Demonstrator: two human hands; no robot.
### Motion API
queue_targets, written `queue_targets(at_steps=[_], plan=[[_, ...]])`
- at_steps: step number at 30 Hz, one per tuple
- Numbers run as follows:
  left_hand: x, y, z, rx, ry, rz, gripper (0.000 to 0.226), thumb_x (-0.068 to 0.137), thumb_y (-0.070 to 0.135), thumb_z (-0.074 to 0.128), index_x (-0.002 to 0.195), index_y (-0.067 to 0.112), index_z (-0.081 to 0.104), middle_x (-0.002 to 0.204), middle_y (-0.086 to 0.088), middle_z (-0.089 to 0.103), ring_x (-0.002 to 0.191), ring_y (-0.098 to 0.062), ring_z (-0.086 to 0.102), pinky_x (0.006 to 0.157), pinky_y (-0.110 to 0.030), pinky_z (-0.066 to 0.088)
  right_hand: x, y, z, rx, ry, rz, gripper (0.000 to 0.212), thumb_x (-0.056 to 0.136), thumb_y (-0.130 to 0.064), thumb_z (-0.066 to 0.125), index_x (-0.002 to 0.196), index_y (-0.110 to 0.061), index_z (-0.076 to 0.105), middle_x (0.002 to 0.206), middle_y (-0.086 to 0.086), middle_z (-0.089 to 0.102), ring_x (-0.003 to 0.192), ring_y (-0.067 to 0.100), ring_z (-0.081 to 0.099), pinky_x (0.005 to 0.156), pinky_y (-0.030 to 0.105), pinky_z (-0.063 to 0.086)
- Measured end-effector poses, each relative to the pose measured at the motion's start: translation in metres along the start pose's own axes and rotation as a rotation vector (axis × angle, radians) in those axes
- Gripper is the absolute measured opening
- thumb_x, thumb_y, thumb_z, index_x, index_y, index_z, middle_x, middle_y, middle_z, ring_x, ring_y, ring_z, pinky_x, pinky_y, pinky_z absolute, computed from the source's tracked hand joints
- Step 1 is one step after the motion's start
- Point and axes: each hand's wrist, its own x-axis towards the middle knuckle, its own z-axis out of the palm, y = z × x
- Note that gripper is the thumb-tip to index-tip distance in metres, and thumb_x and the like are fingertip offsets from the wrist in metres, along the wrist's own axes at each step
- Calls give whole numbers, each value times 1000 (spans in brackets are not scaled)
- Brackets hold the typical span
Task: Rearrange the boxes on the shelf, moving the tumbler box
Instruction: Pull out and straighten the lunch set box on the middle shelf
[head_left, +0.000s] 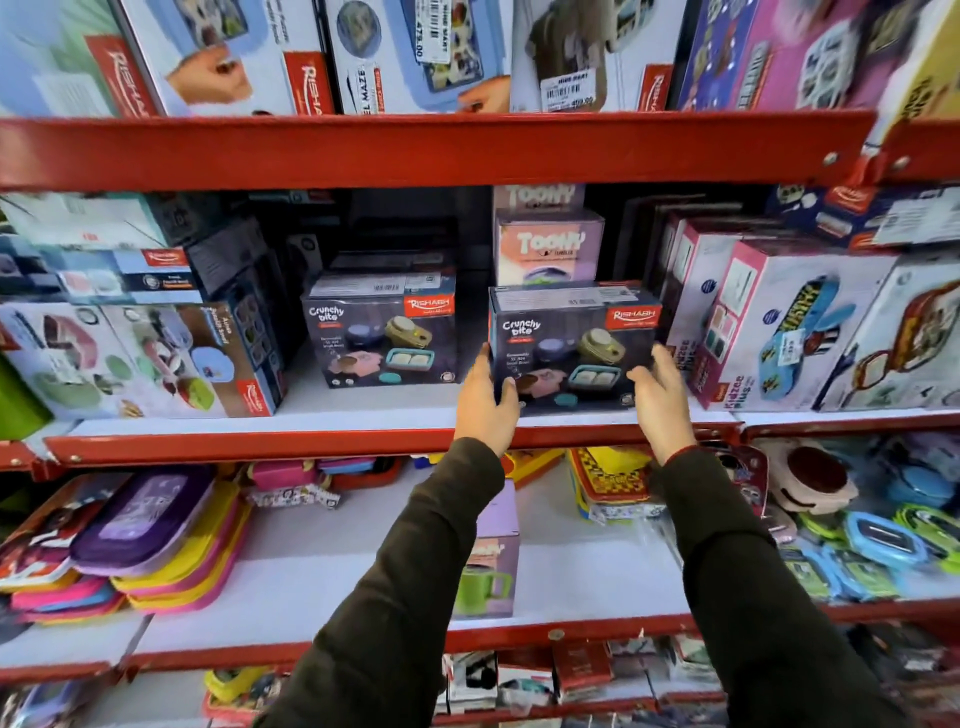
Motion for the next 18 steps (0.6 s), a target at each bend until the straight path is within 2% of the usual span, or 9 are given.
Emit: queue_targets(at_steps=[2,3,5,9,12,14,16,18], plan=[[-7,4,-9,-13,53,25,55,101,11,50,153,13,32,155,-7,43,143,-18,40,107,-14,28,-9,0,-3,-22,0,-75,53,103,-6,46,155,-11,38,160,5,43,148,19,40,123,29,29],[-11,7,-15,-17,77,43,54,102,12,49,153,14,33,155,-6,43,141,-12,40,108,-14,28,-15,-2,-4,-21,4,-105,52,102,-4,48,154,-12,41,157,5,47,144,17,45,119,26,37],[-16,8,-27,-36,114,92,52,102,13,49,152,14,34,154,-7,43,134,-5,37,112,-17,27,-31,-8,-3,-11,11,-170,50,103,-4,49,152,-13,43,154,6,51,138,16,50,110,16,42],[-30,2,-55,-121,185,107,49,102,24,51,149,19,42,144,1,49,133,-9,44,120,-36,36,-66,-17,10,29,29,-253,44,104,-15,53,147,-19,49,149,5,56,137,18,53,117,40,44],[-44,-5,-77,-144,251,108,47,98,38,54,143,26,50,144,2,54,129,-6,52,113,-32,44,-88,-24,22,60,65,-281,42,102,-22,55,144,-23,53,145,2,58,135,17,54,114,44,47],[-55,-8,-90,-155,293,123,49,94,46,54,139,29,53,140,4,57,131,-12,53,113,-38,45,-101,-26,30,69,70,-298,42,99,-27,56,141,-26,55,142,3,59,132,16,56,111,46,49],[-65,-9,-99,-174,318,127,46,96,39,55,140,28,52,137,6,56,132,-13,51,112,-35,43,-111,-27,37,74,61,-287,45,95,-38,55,139,-30,56,141,2,60,131,17,57,108,50,52],[-72,-10,-107,-190,336,125,41,100,28,54,141,24,51,134,7,55,129,-11,51,108,-26,41,-120,-26,44,73,50,-271,49,90,-47,54,137,-33,56,141,0,61,132,18,58,106,54,52]])
